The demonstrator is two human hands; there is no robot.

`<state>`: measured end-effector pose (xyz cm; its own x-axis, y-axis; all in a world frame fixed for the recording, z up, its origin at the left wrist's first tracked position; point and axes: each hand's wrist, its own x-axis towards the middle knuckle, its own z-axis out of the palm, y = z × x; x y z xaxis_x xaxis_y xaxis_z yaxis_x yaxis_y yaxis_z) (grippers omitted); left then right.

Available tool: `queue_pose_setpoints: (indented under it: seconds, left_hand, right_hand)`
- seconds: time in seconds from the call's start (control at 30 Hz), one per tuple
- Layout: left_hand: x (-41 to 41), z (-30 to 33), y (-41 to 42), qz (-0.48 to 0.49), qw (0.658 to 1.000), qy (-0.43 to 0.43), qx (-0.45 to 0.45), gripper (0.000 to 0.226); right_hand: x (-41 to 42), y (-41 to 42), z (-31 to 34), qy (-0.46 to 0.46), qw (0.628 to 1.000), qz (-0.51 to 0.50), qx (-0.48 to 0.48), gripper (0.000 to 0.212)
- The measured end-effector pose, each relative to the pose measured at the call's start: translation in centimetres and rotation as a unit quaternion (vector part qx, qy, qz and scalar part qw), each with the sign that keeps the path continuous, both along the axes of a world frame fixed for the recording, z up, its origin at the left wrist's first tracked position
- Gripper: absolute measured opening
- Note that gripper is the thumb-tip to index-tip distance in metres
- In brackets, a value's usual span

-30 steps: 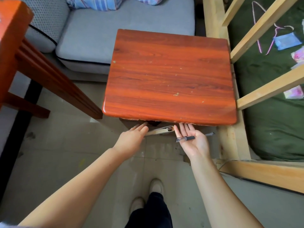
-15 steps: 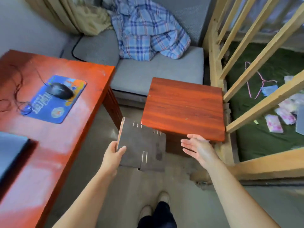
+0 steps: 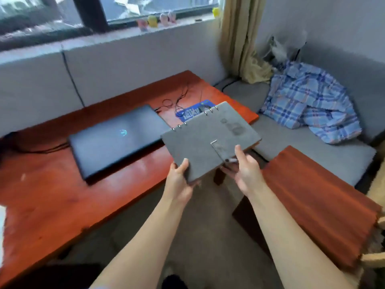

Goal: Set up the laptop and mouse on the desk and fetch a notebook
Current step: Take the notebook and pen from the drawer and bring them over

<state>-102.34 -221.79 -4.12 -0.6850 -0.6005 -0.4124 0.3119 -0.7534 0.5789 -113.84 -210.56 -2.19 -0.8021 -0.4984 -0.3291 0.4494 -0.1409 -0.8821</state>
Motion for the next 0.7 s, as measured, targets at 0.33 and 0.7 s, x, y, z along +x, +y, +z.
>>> queue_pose_setpoints:
  seconds: [0.33, 0.7]
  left_hand:
    - [23.4, 2.8, -12.1, 0.1, 0.969, -0.148, -0.173, 0.02]
    - [31.5, -4.9, -23.8, 0.11, 0.869, -0.42, -0.237, 0.029]
  right_hand:
    - [10.1, -16.0, 1.7, 0.072, 0.947, 0.312, -0.012, 0.016]
    - [22.3, -34.5, -2.0, 0.378, 0.816, 0.368, 0.237, 0.02]
